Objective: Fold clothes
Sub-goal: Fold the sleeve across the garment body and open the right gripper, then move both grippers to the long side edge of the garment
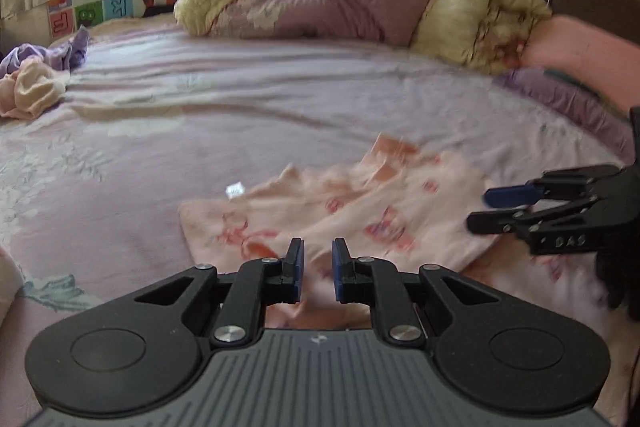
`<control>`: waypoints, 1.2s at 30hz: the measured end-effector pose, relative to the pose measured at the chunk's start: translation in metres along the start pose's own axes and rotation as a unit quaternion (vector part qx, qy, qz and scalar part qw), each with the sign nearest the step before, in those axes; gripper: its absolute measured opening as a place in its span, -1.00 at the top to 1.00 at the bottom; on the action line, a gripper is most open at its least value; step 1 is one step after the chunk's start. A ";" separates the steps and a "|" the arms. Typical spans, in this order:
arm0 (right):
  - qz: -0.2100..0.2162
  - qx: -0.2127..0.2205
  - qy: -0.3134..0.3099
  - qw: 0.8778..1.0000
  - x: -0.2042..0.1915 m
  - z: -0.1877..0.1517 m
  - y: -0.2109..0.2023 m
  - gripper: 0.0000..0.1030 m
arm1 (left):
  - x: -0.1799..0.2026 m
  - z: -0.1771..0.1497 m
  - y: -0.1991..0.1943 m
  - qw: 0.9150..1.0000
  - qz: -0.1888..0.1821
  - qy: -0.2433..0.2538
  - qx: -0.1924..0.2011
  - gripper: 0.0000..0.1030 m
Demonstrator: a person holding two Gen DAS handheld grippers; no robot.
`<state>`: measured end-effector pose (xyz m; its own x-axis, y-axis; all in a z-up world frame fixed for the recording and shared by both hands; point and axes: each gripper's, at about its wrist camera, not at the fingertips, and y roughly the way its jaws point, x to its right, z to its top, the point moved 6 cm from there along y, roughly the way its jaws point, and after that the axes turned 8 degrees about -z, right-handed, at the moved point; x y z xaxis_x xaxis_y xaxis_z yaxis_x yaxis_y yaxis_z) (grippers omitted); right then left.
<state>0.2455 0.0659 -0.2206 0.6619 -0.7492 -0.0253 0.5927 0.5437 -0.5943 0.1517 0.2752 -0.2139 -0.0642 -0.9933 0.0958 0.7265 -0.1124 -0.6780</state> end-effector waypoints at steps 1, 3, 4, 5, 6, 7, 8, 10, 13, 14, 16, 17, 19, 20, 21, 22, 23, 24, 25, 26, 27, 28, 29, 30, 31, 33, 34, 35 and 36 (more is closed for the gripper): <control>0.010 -0.024 0.013 1.000 0.011 -0.009 0.009 0.08 | -0.002 -0.006 -0.002 1.000 -0.003 -0.002 0.014 0.75; 0.026 0.000 0.026 0.999 0.016 -0.009 -0.002 0.09 | -0.002 -0.002 -0.013 1.000 0.002 -0.015 0.019 0.73; 0.029 0.016 0.017 0.999 0.015 -0.008 -0.010 0.10 | 0.005 0.003 -0.020 0.999 0.010 0.019 0.035 0.73; 0.035 0.029 0.009 0.999 0.013 -0.009 -0.014 0.11 | 0.009 0.005 -0.020 0.998 0.019 0.046 0.034 0.72; 0.040 0.018 0.019 0.999 0.015 -0.013 -0.008 0.11 | 0.008 0.001 -0.014 0.998 0.026 0.049 0.013 0.72; 0.045 0.008 0.029 0.999 0.017 -0.017 -0.002 0.06 | 0.005 -0.006 -0.006 0.999 0.028 0.042 -0.010 0.72; 0.050 0.001 0.042 0.998 0.020 -0.019 0.002 0.04 | 0.001 -0.010 -0.006 0.999 0.024 0.028 -0.001 0.72; 0.064 0.001 0.074 0.995 0.026 -0.015 -0.005 0.02 | -0.004 -0.011 -0.019 1.000 0.029 0.002 0.008 0.68; 0.069 0.024 0.066 0.995 0.025 -0.008 -0.039 -0.06 | 0.005 -0.011 -0.053 0.994 0.073 0.070 0.031 0.35; 0.063 0.025 0.048 0.997 0.023 -0.008 -0.052 -0.13 | 0.010 -0.013 -0.069 0.992 0.080 0.091 0.037 0.22; 0.053 0.025 0.001 0.998 0.018 -0.012 -0.080 -0.17 | 0.022 -0.019 -0.099 0.987 0.078 0.131 0.055 -0.07; 0.047 0.031 -0.036 0.998 0.013 -0.016 -0.099 -0.20 | 0.029 -0.022 -0.113 0.983 0.079 0.155 0.062 -0.09; 0.036 0.041 -0.110 0.992 0.003 -0.023 -0.135 -0.23 | 0.049 -0.032 -0.139 0.968 0.087 0.224 0.070 -0.09; 0.030 0.051 -0.151 0.987 -0.002 -0.028 -0.155 -0.23 | 0.060 -0.039 -0.152 0.958 0.089 0.262 0.073 -0.09; 0.025 0.067 -0.198 0.978 -0.008 -0.035 -0.174 -0.23 | 0.073 -0.049 -0.164 0.944 0.086 0.310 0.071 -0.09; 0.023 0.084 -0.241 0.967 -0.014 -0.043 -0.189 -0.23 | 0.085 -0.059 -0.172 0.930 0.086 0.350 0.066 -0.09; 0.022 0.093 -0.282 0.955 -0.019 -0.053 -0.202 -0.23 | 0.096 -0.070 -0.178 0.917 0.086 0.385 0.060 -0.09; 0.024 0.090 -0.323 0.942 -0.025 -0.065 -0.211 -0.23 | 0.107 -0.083 -0.184 0.903 0.084 0.419 0.053 -0.09; 0.023 0.086 -0.361 0.928 -0.029 -0.076 -0.218 -0.23 | 0.114 -0.093 -0.187 0.894 0.082 0.439 0.048 -0.09; 0.022 0.080 -0.392 0.916 -0.033 -0.087 -0.222 -0.22 | 0.122 -0.103 -0.190 0.884 0.079 0.459 0.042 -0.09; 0.022 0.071 -0.417 0.906 -0.038 -0.098 -0.224 -0.22 | 0.130 -0.114 -0.192 0.874 0.076 0.478 0.036 -0.09; 0.021 0.063 -0.439 0.896 -0.041 -0.109 -0.225 -0.21 | 0.137 -0.126 -0.193 0.864 0.073 0.497 0.027 -0.09; 0.019 0.057 -0.456 0.888 -0.045 -0.118 -0.225 -0.21 | 0.143 -0.139 -0.192 0.855 0.067 0.514 0.013 -0.09; 0.017 0.051 -0.474 0.879 -0.048 -0.127 -0.225 -0.21 | 0.146 -0.150 -0.189 0.848 0.067 0.526 0.001 -0.09; 0.014 0.043 -0.490 0.870 -0.052 -0.136 -0.224 -0.20 | 0.149 -0.160 -0.186 0.840 0.066 0.538 -0.012 -0.09; 0.009 0.031 -0.517 0.855 -0.057 -0.149 -0.220 -0.18 | 0.153 -0.178 -0.179 0.826 0.064 0.559 -0.038 -0.09; 0.007 0.025 -0.530 0.848 -0.059 -0.156 -0.217 -0.17 | 0.154 -0.186 -0.177 0.818 0.065 0.569 -0.048 -0.09; 0.007 0.020 -0.536 0.844 -0.061 -0.161 -0.216 -0.17 | 0.155 -0.190 -0.174 0.812 0.069 0.577 -0.053 -0.09; 0.005 0.016 -0.543 0.840 -0.061 -0.166 -0.215 -0.17 | 0.156 -0.193 -0.172 0.805 0.073 0.586 -0.057 -0.09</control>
<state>0.0013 -0.0685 -0.2249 0.6850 0.0322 0.7278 0.5855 0.5702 -0.5763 -0.1159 0.1344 -0.2229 -0.6335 -0.3319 -0.6990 0.7218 0.0722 -0.6884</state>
